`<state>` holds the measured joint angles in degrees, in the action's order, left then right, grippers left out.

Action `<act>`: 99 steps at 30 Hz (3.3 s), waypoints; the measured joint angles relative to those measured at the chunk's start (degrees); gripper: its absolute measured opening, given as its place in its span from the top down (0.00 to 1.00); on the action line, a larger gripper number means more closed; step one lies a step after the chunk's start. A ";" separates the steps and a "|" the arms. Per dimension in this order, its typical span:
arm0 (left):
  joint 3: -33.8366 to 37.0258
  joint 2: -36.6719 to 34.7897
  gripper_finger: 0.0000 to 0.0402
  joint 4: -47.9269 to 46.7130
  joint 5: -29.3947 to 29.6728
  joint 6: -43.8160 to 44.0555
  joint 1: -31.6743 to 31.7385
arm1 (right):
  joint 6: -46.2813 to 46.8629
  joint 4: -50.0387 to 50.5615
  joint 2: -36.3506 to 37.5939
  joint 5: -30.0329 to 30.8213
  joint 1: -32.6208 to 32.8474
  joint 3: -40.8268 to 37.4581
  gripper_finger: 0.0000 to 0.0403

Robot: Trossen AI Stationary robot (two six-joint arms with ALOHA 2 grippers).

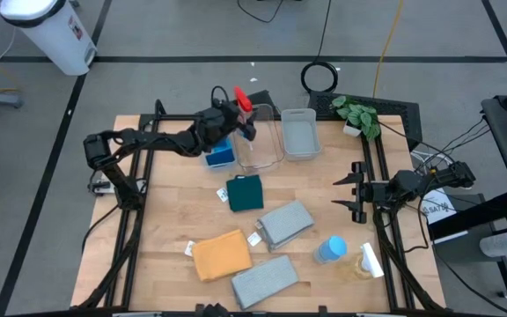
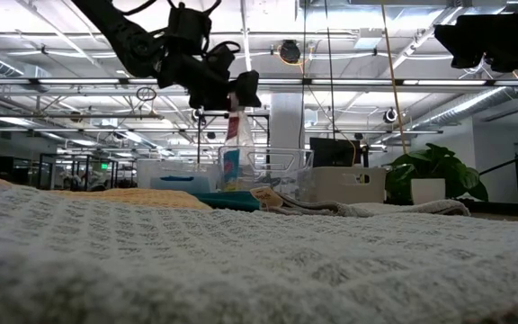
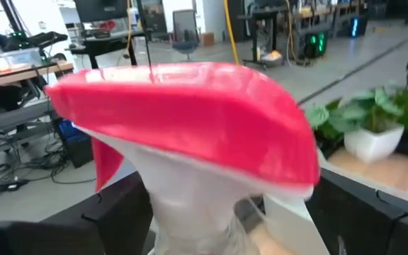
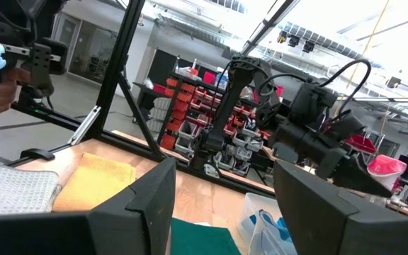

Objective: Pick & Place Kitchen Items
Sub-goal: Put the red disinfectant spray bottle into the transparent bin, then put the white spray bottle into the transparent bin

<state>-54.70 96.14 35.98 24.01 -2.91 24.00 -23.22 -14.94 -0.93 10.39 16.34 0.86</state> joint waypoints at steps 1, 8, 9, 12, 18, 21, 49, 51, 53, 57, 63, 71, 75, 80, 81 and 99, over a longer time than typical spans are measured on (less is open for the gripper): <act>0.00 0.00 0.16 -0.61 0.00 -0.69 -0.09 | -0.02 0.00 0.00 0.00 0.00 0.00 0.48; 0.00 0.00 0.16 -4.73 0.04 -2.36 -0.10 | -0.02 0.00 0.00 0.00 -0.02 0.02 0.48; 0.00 0.00 0.16 -5.17 0.04 -1.97 -0.08 | -0.02 0.00 0.00 0.00 0.00 0.00 0.48; 0.00 -0.04 0.16 -6.73 0.04 -1.65 -0.08 | -0.02 0.00 0.00 0.00 -0.01 0.01 0.48; 0.02 -0.11 0.16 -8.84 1.54 -1.49 -0.12 | -0.01 0.00 0.00 0.00 -0.01 0.00 0.48; 0.02 -1.22 0.16 -10.72 3.13 -1.59 -0.19 | -0.01 0.00 0.00 -0.01 -0.01 0.02 0.48; 21.03 -43.68 0.27 -32.30 -15.31 7.34 -2.79 | -0.02 0.03 0.00 -0.02 -0.01 0.02 0.48; 25.02 -49.65 0.27 -30.91 -15.93 7.43 -2.77 | 0.00 0.04 0.00 0.00 0.00 0.01 0.48; 28.68 -54.94 0.27 -29.10 -16.13 7.76 -2.77 | -0.02 0.04 0.00 -0.02 0.00 0.00 0.48; 35.01 -62.08 0.27 -24.19 -15.58 8.83 -2.77 | 0.00 0.05 0.00 0.00 0.00 0.02 0.48; 37.70 -65.18 0.27 -19.92 -15.89 9.13 -2.77 | -0.02 0.02 0.00 -0.02 0.00 0.02 0.48; 37.73 -64.42 0.27 -19.71 -18.03 9.19 -2.77 | 2.86 -7.97 0.00 -6.97 -0.02 0.00 0.48; 37.73 -63.74 0.27 -19.95 -18.02 9.20 -2.77 | 9.87 -14.78 0.00 -14.87 -0.02 0.00 0.48; 37.73 -62.20 0.27 -19.65 -18.04 9.22 -2.78 | 16.57 -26.85 -0.04 -14.95 -0.02 0.00 0.48; 37.73 -61.75 0.27 -19.24 -18.05 9.25 -2.77 | 19.06 -28.58 -0.04 -14.88 0.00 0.00 0.48; 37.71 -55.76 0.27 -16.51 -18.11 8.68 -2.77 | 44.68 54.05 -54.95 6.46 0.00 77.13 0.21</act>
<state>-16.99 40.37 19.47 5.90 5.77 21.23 21.45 39.11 -55.88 16.86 16.34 77.99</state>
